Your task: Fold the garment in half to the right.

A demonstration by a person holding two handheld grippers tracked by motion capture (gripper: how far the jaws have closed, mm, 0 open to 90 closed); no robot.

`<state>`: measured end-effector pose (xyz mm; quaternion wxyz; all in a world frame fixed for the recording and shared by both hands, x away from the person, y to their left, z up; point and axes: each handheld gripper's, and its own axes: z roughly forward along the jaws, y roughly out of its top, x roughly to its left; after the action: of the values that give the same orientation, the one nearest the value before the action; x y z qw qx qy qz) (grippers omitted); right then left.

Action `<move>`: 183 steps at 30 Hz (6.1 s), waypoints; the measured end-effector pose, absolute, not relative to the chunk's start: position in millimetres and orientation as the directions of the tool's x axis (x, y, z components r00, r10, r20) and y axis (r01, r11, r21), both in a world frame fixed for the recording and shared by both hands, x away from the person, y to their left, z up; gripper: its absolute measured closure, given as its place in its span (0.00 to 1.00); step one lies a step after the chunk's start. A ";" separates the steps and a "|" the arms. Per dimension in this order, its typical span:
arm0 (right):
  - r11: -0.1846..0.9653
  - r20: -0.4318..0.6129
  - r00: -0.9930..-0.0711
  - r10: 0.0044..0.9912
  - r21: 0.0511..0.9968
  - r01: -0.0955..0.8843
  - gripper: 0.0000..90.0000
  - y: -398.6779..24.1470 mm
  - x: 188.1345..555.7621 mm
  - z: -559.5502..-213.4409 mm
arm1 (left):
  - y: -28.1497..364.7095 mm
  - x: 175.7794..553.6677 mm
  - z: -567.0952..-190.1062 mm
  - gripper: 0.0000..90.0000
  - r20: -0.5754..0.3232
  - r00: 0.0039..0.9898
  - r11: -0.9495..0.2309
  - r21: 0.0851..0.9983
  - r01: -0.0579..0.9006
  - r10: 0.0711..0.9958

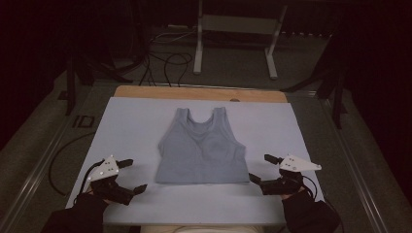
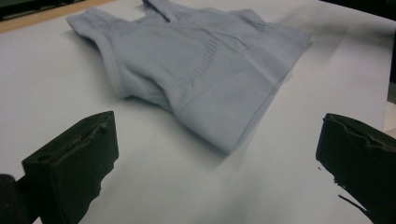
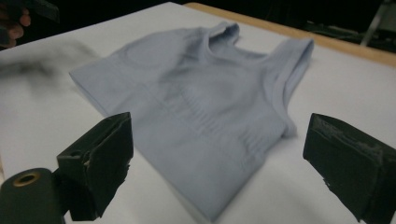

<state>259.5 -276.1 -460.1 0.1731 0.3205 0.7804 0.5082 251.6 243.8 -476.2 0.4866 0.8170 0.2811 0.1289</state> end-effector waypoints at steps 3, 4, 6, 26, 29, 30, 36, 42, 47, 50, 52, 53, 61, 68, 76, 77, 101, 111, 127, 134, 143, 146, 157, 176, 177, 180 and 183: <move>0.284 0.040 -0.742 0.669 0.909 0.305 0.09 -269.9 265.3 -449.3 | 241.2 253.4 -470.7 0.00 -0.061 0.809 -0.364 0.871 0.329 0.585; 0.287 0.035 -0.745 0.666 0.910 0.299 0.09 -268.4 266.9 -446.8 | 239.6 254.3 -468.9 0.00 -0.058 0.811 -0.366 0.872 0.325 0.582; 0.294 0.023 -0.750 0.661 0.912 0.286 0.09 -263.4 271.2 -440.4 | 236.7 256.3 -466.9 0.00 -0.059 0.816 -0.371 0.870 0.325 0.575; 0.318 -0.026 -0.809 0.587 0.926 0.201 0.09 -210.2 321.8 -392.4 | 213.0 271.0 -448.5 0.00 -0.039 0.834 -0.423 0.848 0.319 0.551; 0.319 -0.023 -0.818 0.575 0.927 0.198 0.09 -197.6 329.9 -389.5 | 209.6 272.4 -448.4 0.00 -0.034 0.833 -0.433 0.842 0.321 0.552; 0.327 -0.028 -0.821 0.570 0.925 0.195 0.09 -194.0 332.5 -389.0 | 208.7 272.6 -448.2 0.00 -0.035 0.832 -0.433 0.842 0.323 0.553; 0.334 -0.031 -0.837 0.546 0.925 0.183 0.09 -173.4 346.0 -386.7 | 202.4 272.9 -446.7 0.00 -0.015 0.828 -0.447 0.836 0.318 0.561; 0.330 -0.022 -0.845 0.535 0.926 0.185 0.09 -153.4 358.5 -384.9 | 199.5 277.7 -448.6 0.00 -0.023 0.825 -0.439 0.838 0.324 0.564; 0.323 -0.010 -0.850 0.527 0.927 0.189 0.09 -137.0 371.7 -384.2 | 197.9 286.2 -453.6 0.00 -0.041 0.839 -0.446 0.833 0.329 0.543; 0.326 -0.011 -0.852 0.523 0.927 0.188 0.09 -127.9 381.7 -384.9 | 196.3 291.9 -458.0 0.00 -0.054 0.843 -0.455 0.822 0.341 0.535; 0.326 -0.003 -0.855 0.519 0.925 0.195 0.09 -121.3 388.5 -386.0 | 194.6 295.1 -461.1 0.00 -0.070 0.847 -0.464 0.811 0.356 0.527; 0.329 -0.004 -0.854 0.521 0.924 0.196 0.09 -118.5 392.0 -386.6 | 193.6 296.4 -462.7 0.00 -0.081 0.848 -0.465 0.807 0.364 0.524; 0.348 0.009 -0.853 0.523 0.910 0.223 0.09 -93.2 418.9 -395.0 | 190.5 302.7 -474.5 0.00 -0.129 0.836 -0.493 0.755 0.432 0.534; 0.369 0.019 -0.857 0.516 0.897 0.242 0.09 -72.6 442.3 -404.2 | 191.4 306.2 -489.4 0.00 -0.187 0.812 -0.495 0.710 0.501 0.553; 0.402 0.043 -0.853 0.521 0.869 0.289 0.09 -50.5 465.2 -419.5 | 187.2 307.5 -501.8 0.03 -0.226 0.785 -0.506 0.656 0.560 0.577; 0.407 0.045 -0.858 0.512 0.866 0.289 0.09 -48.6 467.7 -421.4 | 187.0 307.2 -503.4 0.04 -0.225 0.783 -0.507 0.653 0.563 0.579; 0.462 0.039 -0.796 0.604 0.797 0.390 0.24 -17.9 524.5 -459.9 | 177.2 309.9 -509.1 0.85 -0.319 0.745 -0.478 0.607 0.635 0.586; 0.497 0.024 -0.755 0.656 0.738 0.456 0.37 0.6 538.3 -479.9 | 174.7 307.0 -508.1 0.95 -0.299 0.777 -0.511 0.615 0.601 0.553; 0.591 -0.065 -0.706 0.705 0.605 0.534 0.38 13.4 550.0 -517.7 | 171.4 307.1 -505.7 0.95 -0.287 0.784 -0.514 0.623 0.590 0.551; 0.601 -0.057 -0.717 0.695 0.593 0.536 0.63 10.3 553.3 -515.6 | 170.3 306.5 -504.8 0.96 -0.289 0.784 -0.514 0.622 0.590 0.550; 0.640 -0.072 -0.745 0.663 0.571 0.514 0.97 5.7 554.7 -509.3 | 172.3 307.7 -503.5 0.96 -0.294 0.772 -0.500 0.623 0.602 0.563; 0.641 -0.070 -0.750 0.657 0.575 0.508 0.97 6.0 553.2 -507.0 | 171.4 307.8 -502.2 0.96 -0.292 0.775 -0.501 0.625 0.598 0.561; 0.629 -0.079 -0.762 0.643 0.622 0.466 0.97 -5.8 547.1 -478.2 | 166.6 306.1 -491.7 0.96 -0.271 0.795 -0.511 0.645 0.568 0.542; 0.588 -0.082 -0.761 0.644 0.688 0.424 0.97 -39.6 536.9 -435.9 | 137.5 305.6 -459.7 0.96 -0.222 0.846 -0.543 0.682 0.490 0.485; 0.590 -0.089 -0.759 0.645 0.690 0.420 0.97 -41.8 536.3 -433.6 | 135.0 305.9 -458.2 0.96 -0.222 0.848 -0.543 0.684 0.487 0.482; 0.574 -0.081 -0.754 0.652 0.702 0.422 0.97 -49.4 534.7 -427.9 | 129.5 306.2 -454.7 0.96 -0.217 0.853 -0.552 0.682 0.480 0.474; 0.573 -0.087 -0.752 0.653 0.706 0.416 0.97 -57.0 533.1 -423.9 | 122.8 307.1 -451.5 0.96 -0.208 0.863 -0.561 0.686 0.464 0.461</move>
<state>533.1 -57.0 -423.9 0.1717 0.3071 0.8700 0.3453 307.1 122.8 -451.5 0.3888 0.8833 0.2618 -0.0024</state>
